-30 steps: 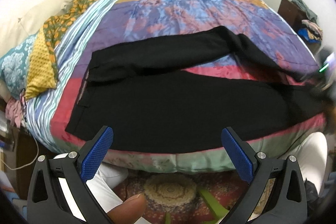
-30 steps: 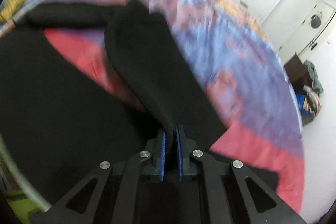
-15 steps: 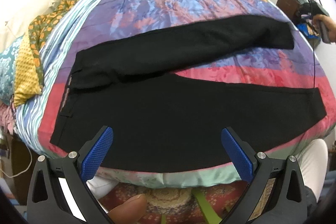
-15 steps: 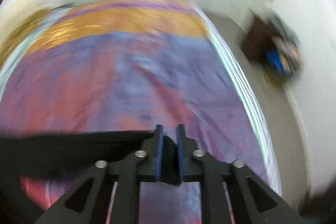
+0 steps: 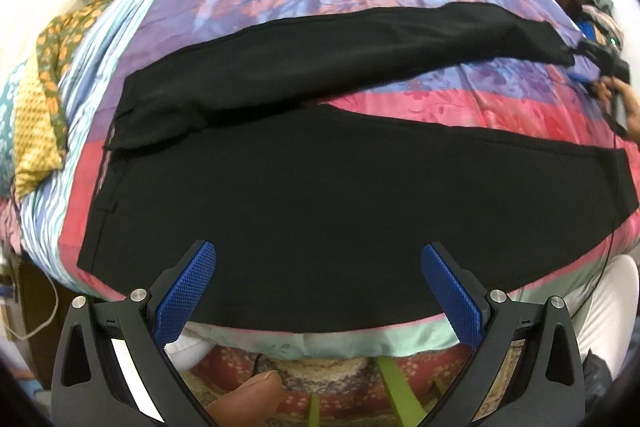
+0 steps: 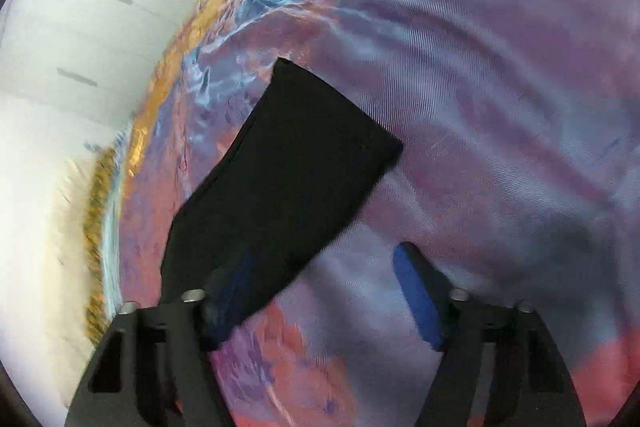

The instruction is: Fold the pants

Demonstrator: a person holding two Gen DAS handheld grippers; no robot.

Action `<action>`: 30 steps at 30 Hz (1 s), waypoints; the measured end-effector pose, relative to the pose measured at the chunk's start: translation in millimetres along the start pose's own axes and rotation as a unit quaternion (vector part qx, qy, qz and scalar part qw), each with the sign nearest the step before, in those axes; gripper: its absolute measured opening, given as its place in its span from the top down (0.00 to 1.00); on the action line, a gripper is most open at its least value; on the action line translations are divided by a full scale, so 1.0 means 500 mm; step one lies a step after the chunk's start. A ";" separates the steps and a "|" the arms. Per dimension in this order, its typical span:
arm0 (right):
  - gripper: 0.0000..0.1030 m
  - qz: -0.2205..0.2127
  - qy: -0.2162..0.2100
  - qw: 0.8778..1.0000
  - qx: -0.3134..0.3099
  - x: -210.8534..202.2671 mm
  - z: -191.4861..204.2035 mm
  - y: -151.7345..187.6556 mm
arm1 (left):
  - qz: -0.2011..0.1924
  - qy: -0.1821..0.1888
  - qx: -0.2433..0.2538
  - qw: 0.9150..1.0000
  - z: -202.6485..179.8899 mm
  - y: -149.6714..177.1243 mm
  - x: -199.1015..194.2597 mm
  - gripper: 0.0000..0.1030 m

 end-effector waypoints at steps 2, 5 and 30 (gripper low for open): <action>0.85 -0.012 0.017 1.000 0.007 0.018 0.013 -0.015 | 0.006 -0.002 0.003 1.000 -0.002 -0.002 0.005 0.00; 0.88 -0.050 0.114 0.986 -0.112 -0.009 0.081 -0.035 | 0.007 -0.009 -0.006 1.000 0.022 -0.005 0.018 0.00; 0.36 0.222 0.013 0.874 -0.432 0.347 0.540 0.606 | -0.043 -0.106 -0.165 0.980 0.436 -0.170 0.364 0.00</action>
Point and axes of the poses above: each gripper's, at about its wrist camera, not at the fingertips, and x roughly the way its jaws point, z to its left, y to its underside, the point moved 4 cm from there along x, roughly the way its jaws point, and after that the axes turned 7 degrees about x, right-handed, at the moved point
